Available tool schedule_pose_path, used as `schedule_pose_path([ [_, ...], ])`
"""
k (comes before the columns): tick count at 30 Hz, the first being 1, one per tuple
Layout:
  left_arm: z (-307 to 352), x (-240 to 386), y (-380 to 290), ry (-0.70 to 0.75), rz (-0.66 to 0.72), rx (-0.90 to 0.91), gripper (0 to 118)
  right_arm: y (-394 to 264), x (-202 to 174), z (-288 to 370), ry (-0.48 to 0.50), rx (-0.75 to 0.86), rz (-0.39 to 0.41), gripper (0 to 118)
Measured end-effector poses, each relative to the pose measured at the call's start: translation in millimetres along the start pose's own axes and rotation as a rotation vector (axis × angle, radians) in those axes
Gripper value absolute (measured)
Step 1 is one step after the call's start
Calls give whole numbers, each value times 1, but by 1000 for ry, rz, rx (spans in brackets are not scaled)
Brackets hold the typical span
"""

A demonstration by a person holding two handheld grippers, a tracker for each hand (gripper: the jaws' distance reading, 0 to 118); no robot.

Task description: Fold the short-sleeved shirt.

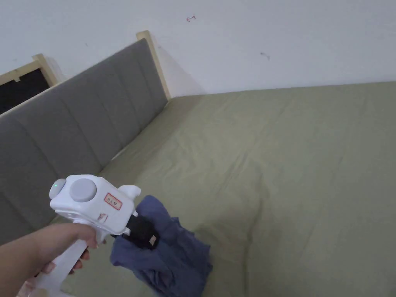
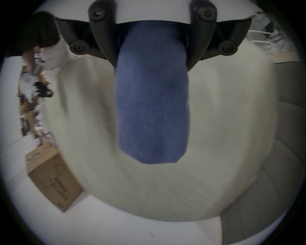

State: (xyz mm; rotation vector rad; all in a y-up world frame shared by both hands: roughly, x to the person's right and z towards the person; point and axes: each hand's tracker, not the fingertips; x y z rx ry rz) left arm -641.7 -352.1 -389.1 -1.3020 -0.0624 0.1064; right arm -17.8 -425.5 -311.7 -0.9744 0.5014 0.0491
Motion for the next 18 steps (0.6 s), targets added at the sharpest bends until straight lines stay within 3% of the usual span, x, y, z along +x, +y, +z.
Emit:
schedule_pose_path([
  [3,4,-35,2,174,27,-14,37,8,-7,-3,-32,4,70,0],
  [4,5,-44,1,214,37,-11,37,12,-7,-3,-43,4,80,0],
  [5,7,-50,0,271,32,-19,58,15,-8,-3,-53,-2,83,0],
  [6,10,-53,0,305,27,-22,96,19,-7,-2,-58,-4,83,0],
  [7,15,-54,-5,319,28,-6,114,22,-6,0,-58,-2,79,0],
  [8,23,-55,-8,304,25,20,118,24,-4,4,-55,4,73,0],
  [13,43,-27,-23,246,51,123,117,33,4,24,-79,82,46,0],
  [15,36,-5,-32,193,81,223,111,35,9,36,-80,111,29,0],
  [16,33,17,-40,139,113,271,97,35,11,42,-79,125,16,0],
  [17,30,44,-51,76,152,358,68,35,13,49,-75,138,2,0],
  [18,24,68,-60,10,173,412,16,35,15,55,-72,149,-12,0],
])
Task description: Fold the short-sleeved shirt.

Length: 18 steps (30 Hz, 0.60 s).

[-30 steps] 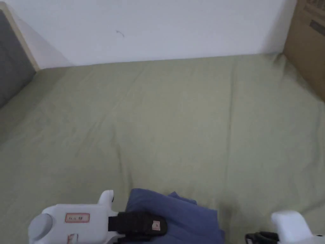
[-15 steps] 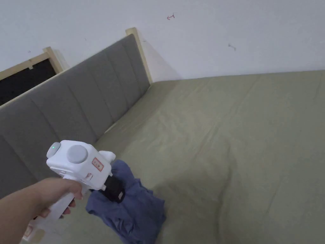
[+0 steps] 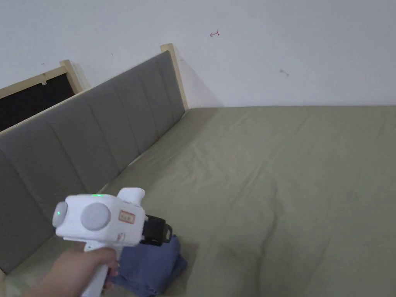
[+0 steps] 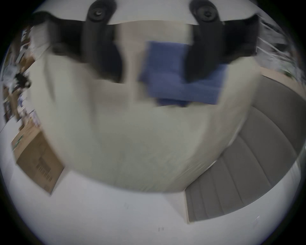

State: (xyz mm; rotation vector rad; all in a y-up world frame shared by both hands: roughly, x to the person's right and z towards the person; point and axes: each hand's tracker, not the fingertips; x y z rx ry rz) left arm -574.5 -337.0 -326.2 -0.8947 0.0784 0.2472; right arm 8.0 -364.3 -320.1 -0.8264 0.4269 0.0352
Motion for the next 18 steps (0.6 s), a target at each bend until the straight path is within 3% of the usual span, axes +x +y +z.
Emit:
schedule_pose_path([
  [1,-2,28,-19,-58,17,47,0,0,3,7,4,15,-16,0],
  [8,35,227,-115,-313,-69,381,0,-3,12,69,7,139,-50,0],
  [13,100,303,-138,-280,-166,661,0,-5,10,145,-41,466,-101,0],
  [16,135,325,-151,-147,-141,865,0,-14,4,186,-142,735,-79,0],
  [18,150,334,-160,-142,-126,979,0,-24,0,200,-212,883,-36,0],
])
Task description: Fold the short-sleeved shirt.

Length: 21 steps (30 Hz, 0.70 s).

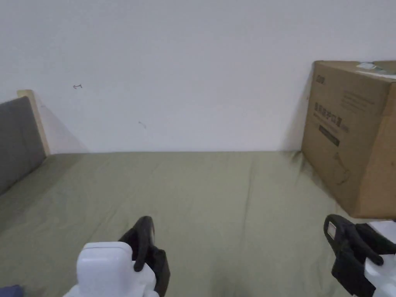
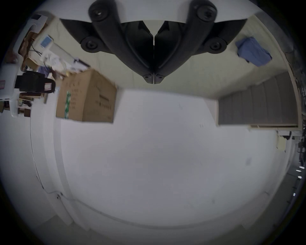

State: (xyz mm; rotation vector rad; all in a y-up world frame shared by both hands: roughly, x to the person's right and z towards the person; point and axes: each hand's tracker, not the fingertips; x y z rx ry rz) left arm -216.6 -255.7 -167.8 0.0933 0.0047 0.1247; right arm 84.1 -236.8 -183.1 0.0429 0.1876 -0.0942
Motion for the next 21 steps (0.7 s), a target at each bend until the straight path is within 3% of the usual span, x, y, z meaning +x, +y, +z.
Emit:
schedule_pose_path([
  [5,21,21,15,70,-120,66,0,-3,0,21,-104,83,101,0],
  [16,24,17,16,93,-121,32,0,-9,17,26,-179,46,79,1],
  [18,24,15,16,95,-121,34,0,-10,16,25,-178,40,88,11],
  [19,25,15,17,91,-116,36,5,-11,15,25,-189,38,98,16],
  [20,24,13,18,86,-110,35,19,-11,14,25,-197,37,105,23],
  [21,24,12,18,78,-101,34,55,-11,15,24,-198,35,106,37],
])
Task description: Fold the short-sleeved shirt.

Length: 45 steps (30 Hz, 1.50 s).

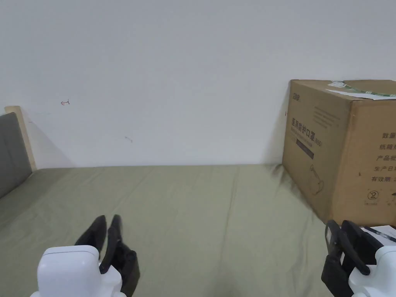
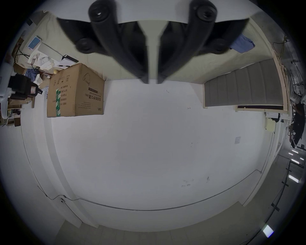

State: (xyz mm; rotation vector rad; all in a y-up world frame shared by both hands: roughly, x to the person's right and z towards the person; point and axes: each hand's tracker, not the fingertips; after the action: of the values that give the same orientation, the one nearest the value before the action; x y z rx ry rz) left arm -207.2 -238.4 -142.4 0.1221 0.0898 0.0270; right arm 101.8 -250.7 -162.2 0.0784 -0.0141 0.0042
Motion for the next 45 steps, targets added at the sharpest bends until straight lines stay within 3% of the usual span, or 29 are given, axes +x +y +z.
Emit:
schedule_pose_path([
  [1,-2,-2,0,-16,12,-6,87,0,0,0,2,-1,-1,58],
  [2,-5,-4,1,-23,17,-18,115,0,0,-2,10,-5,-4,87],
  [3,-9,-5,2,-33,23,-37,117,0,-1,-4,15,-17,-4,116],
  [20,-21,-9,2,10,-34,-59,118,4,-19,-8,37,11,47,118],
  [27,-30,-12,-1,-10,20,-94,118,1,-26,-12,49,-34,65,118],
  [31,-36,-8,-2,46,24,-204,117,-4,-31,-13,58,-62,72,118],
  [37,-39,-6,-4,39,29,-222,117,-7,-35,-14,73,-88,85,118],
  [41,-41,3,-9,84,-58,-241,117,-10,-36,-15,79,-101,86,118],
  [45,-40,1,-13,45,0,-277,117,-12,-38,-16,83,-113,84,118],
])
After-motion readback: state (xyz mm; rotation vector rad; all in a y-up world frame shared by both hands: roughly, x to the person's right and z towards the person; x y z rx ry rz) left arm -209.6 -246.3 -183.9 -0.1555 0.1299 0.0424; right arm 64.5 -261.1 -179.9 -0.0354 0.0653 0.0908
